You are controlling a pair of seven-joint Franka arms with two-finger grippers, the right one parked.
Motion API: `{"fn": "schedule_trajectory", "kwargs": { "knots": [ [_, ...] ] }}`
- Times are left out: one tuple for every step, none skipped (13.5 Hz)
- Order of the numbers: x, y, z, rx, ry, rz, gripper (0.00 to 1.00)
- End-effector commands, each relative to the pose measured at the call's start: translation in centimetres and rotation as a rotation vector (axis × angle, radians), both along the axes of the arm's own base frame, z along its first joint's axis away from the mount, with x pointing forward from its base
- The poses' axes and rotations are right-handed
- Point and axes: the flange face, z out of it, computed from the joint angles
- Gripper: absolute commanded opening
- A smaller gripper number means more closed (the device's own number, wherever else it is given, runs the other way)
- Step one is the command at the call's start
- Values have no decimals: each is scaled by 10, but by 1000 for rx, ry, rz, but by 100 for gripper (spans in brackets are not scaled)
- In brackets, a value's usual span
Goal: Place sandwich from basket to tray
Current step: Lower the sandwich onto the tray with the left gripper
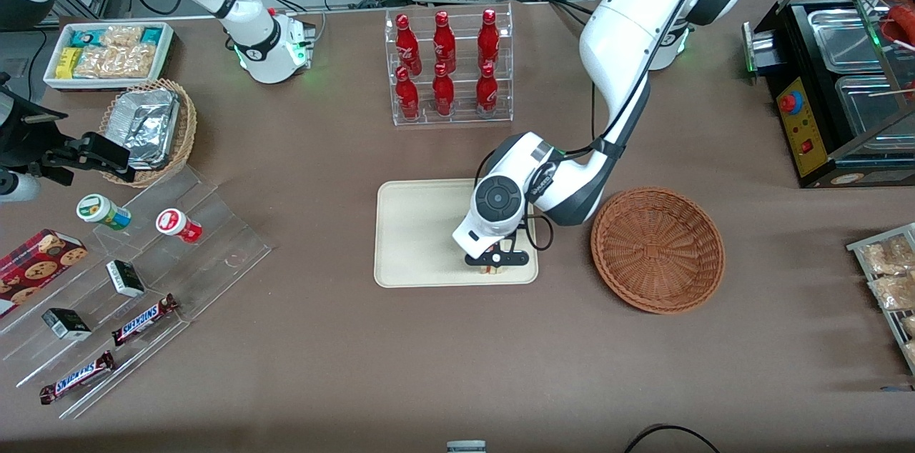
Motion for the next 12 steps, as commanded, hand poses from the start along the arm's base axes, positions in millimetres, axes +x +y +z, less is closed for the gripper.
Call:
{"fn": "schedule_trajectory", "kwargs": {
  "knots": [
    [1, -9, 2, 9, -20, 12, 39],
    [0, -10, 2, 9, -20, 10, 58],
    [0, -10, 2, 8, -20, 7, 70],
    [-1, -11, 2, 8, -20, 6, 84],
    [-1, -12, 2, 9, -21, 5, 99],
    [-7, -18, 3, 11, -22, -3, 99],
    [-7, -18, 4, 13, -24, 7, 99],
    [-6, -17, 5, 16, -24, 31, 99],
    [-5, -17, 7, 19, -28, 51, 99],
    [-4, -16, 10, 21, -31, 70, 99],
    [-3, -14, 11, 26, -33, 73, 99],
    [0, -11, 13, 27, -36, 77, 99]
  ]
}}
